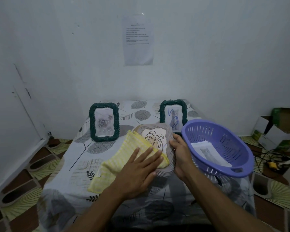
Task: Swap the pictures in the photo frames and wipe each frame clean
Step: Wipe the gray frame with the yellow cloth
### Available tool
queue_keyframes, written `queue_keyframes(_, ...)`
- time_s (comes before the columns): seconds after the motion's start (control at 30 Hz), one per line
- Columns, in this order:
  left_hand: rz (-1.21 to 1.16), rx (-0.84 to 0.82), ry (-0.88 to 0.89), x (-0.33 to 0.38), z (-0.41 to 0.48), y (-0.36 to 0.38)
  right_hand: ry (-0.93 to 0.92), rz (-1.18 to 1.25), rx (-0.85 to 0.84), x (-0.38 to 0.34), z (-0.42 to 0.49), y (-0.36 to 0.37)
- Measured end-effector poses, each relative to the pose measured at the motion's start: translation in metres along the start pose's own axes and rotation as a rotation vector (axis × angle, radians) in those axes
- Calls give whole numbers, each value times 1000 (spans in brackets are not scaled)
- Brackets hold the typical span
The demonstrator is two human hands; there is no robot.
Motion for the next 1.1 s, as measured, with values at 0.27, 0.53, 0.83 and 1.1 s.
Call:
queue_keyframes(0.27,-61,-19,-142,-12,15,-2,54,68,-49,12,-9,2)
queue_keyframes(0.53,15,-56,-22,1,0,4,68,100,-20,16,-6,-5)
queue_keyframes(0.83,-208,94,-56,-9,16,3,97,144,-62,22,-13,-1)
queue_keyframes(1.1,-305,422,-435,-58,13,-2,78,141,-100,30,-21,8)
Point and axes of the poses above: each hand's wrist, its own z-axis towards the middle knuckle, its own y-axis out of the palm, x = y × z, the point moved 4 cm from there along z, towards the middle knuckle, and after that the axes turned 4 degrees about -z, right-handed, at the moved point
